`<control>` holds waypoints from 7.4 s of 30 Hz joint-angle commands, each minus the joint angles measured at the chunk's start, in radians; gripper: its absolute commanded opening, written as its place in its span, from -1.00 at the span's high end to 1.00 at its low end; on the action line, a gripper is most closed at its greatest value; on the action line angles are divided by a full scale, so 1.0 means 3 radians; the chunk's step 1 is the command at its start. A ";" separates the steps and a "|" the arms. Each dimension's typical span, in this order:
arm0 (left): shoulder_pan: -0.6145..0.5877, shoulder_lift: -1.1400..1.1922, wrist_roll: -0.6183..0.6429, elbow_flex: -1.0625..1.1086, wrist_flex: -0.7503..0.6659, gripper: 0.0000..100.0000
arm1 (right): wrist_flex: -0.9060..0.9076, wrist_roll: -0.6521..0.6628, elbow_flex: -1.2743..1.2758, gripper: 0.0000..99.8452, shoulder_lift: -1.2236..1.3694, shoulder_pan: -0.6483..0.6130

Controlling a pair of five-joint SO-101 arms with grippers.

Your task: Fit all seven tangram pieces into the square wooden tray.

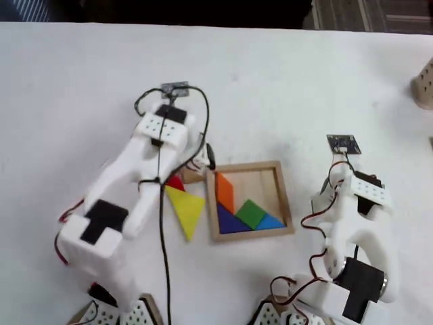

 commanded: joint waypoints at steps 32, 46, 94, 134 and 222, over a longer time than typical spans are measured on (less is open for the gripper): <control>0.0095 0.0575 0.0409 -0.0271 -0.0292 0.62 | -0.0028 0.0046 -0.0010 0.55 -0.0054 -0.0023; 0.0197 0.0463 0.0169 -0.0286 0.0015 0.61 | -0.0028 0.0046 -0.0010 0.55 -0.0054 -0.0023; 0.0054 -0.0274 -0.0225 -0.0220 0.0082 0.82 | -0.0028 0.0046 -0.0020 0.55 -0.0054 -0.0023; 0.1419 -0.0555 -0.0849 0.0670 -0.1054 0.76 | -0.0028 0.0041 -0.0020 0.55 -0.0054 -0.0023; 0.0565 -0.1982 -0.1115 0.2025 -0.1447 0.64 | -0.0033 0.0005 -0.0031 0.56 -0.0049 -0.0018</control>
